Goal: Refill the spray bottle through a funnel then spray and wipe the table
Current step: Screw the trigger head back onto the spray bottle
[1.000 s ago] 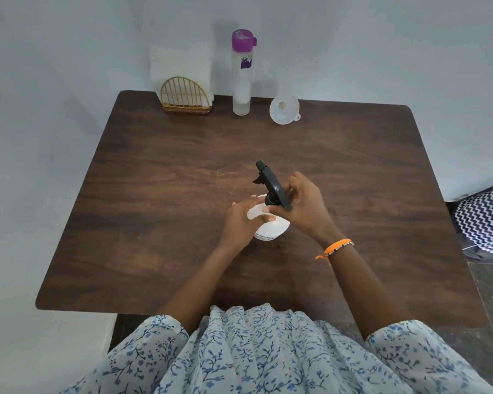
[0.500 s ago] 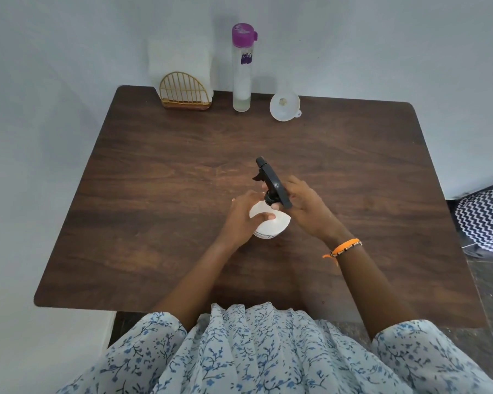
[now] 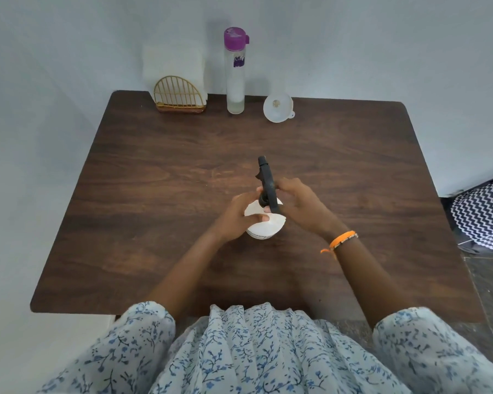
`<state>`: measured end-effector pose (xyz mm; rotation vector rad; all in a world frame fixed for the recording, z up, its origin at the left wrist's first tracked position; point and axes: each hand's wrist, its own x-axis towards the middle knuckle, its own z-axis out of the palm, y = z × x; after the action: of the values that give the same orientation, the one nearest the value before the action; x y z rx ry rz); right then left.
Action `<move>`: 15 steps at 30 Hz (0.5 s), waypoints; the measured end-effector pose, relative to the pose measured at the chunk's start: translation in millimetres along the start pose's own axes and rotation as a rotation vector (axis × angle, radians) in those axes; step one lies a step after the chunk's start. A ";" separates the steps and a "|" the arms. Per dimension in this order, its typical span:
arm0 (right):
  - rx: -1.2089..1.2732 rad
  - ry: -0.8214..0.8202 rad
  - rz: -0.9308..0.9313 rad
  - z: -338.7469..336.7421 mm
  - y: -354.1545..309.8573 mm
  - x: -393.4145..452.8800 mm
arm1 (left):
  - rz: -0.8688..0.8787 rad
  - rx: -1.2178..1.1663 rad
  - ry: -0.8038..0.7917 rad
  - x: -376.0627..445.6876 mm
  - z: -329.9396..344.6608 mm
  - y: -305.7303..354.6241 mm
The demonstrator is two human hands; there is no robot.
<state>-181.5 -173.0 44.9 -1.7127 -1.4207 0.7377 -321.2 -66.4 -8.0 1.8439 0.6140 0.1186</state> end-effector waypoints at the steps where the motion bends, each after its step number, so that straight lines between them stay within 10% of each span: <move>1: 0.041 -0.085 -0.005 -5.1 -0.2 2.9 | 0.007 -0.014 -0.094 2.4 -5.2 1.7; 5: 0.126 -0.151 0.073 -0.1 10.3 6.4 | 0.054 0.010 -0.180 6.2 -10.1 3.7; 15: -0.306 0.366 0.106 43.9 22.8 -14.9 | 0.048 0.028 0.167 -2.0 25.2 -16.9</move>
<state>-208.8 -180.5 1.6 -2.0461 -1.2375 0.2453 -319.5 -85.0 -32.0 1.8887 0.6901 0.2990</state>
